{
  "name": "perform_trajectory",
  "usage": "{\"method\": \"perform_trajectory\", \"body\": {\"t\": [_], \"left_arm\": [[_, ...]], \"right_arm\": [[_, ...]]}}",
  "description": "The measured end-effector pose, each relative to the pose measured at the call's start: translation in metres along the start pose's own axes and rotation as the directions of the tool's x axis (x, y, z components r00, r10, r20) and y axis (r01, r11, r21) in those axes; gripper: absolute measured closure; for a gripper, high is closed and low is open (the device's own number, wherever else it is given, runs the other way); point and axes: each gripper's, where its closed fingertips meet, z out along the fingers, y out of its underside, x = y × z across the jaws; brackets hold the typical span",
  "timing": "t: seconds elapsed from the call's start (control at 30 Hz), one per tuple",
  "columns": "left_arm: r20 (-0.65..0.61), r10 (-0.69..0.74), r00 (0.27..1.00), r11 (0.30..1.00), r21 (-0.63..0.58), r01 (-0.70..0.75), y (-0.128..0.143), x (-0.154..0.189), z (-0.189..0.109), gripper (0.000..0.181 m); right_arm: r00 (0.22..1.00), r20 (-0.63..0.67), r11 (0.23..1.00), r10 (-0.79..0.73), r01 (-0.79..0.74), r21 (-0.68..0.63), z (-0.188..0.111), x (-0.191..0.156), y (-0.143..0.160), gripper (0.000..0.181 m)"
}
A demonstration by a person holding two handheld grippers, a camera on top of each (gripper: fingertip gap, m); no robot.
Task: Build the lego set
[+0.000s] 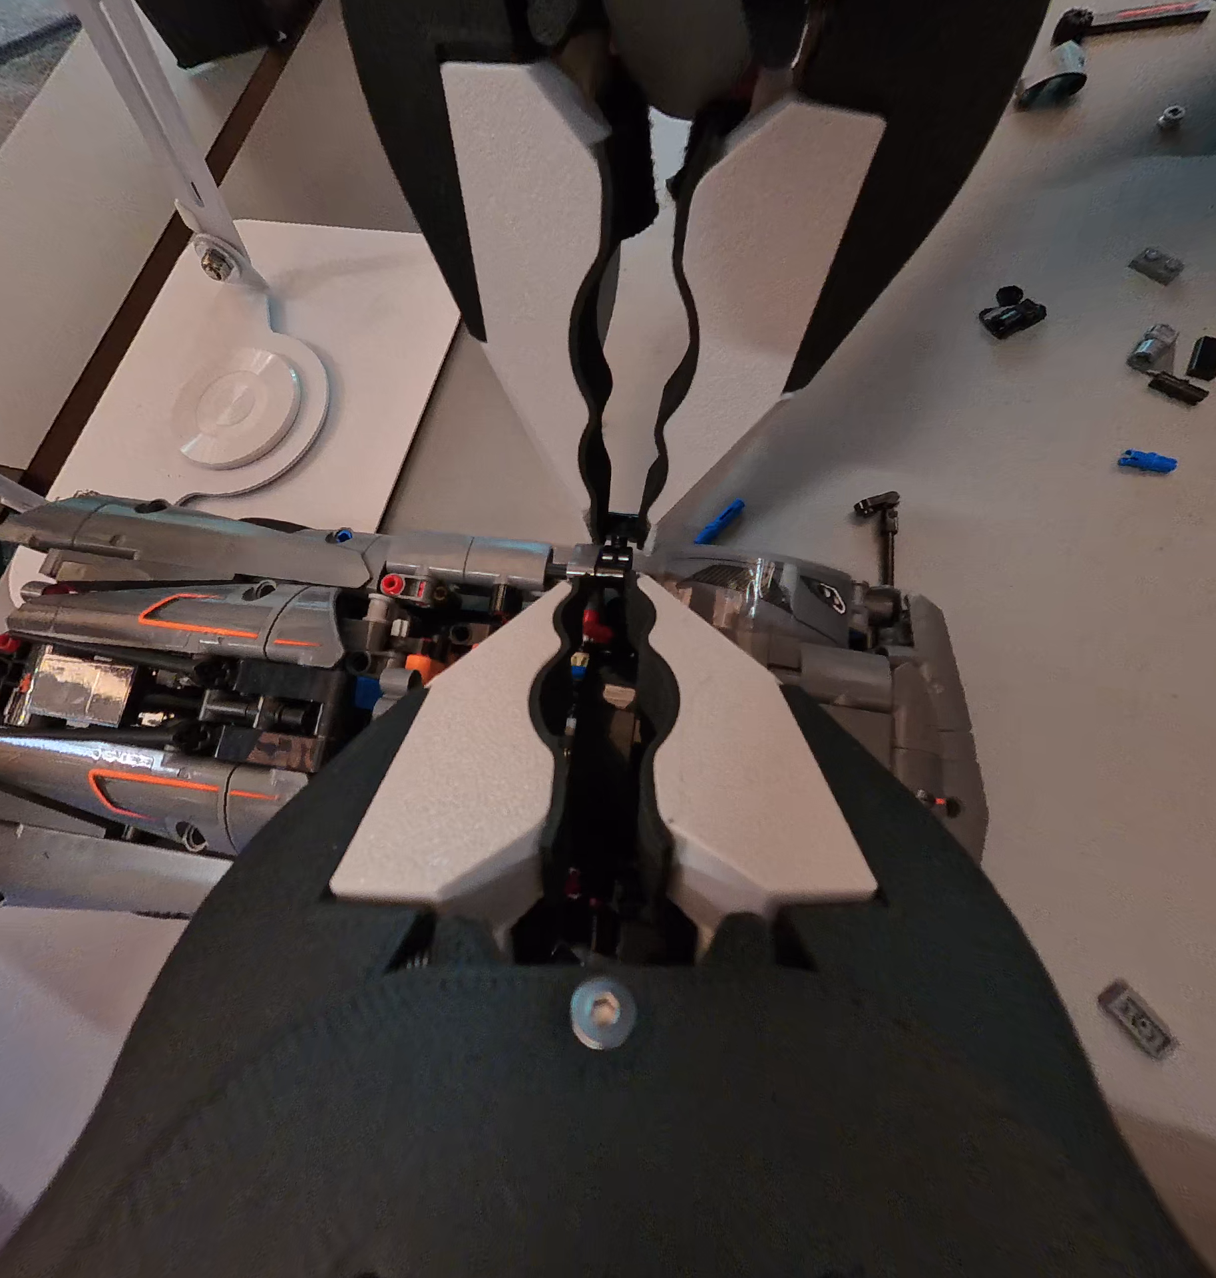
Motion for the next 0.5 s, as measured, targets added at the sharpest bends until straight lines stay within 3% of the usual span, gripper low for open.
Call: {"method": "perform_trajectory", "body": {"t": [0.5], "left_arm": [[-0.015,-0.029,0.999,1.000,-0.001,0.029,0.0007,0.0004,0.0012,0.172]], "right_arm": [[1.000,0.031,0.999,0.000,0.002,-0.050,-0.0009,-0.0008,0.0024,0.174]]}}
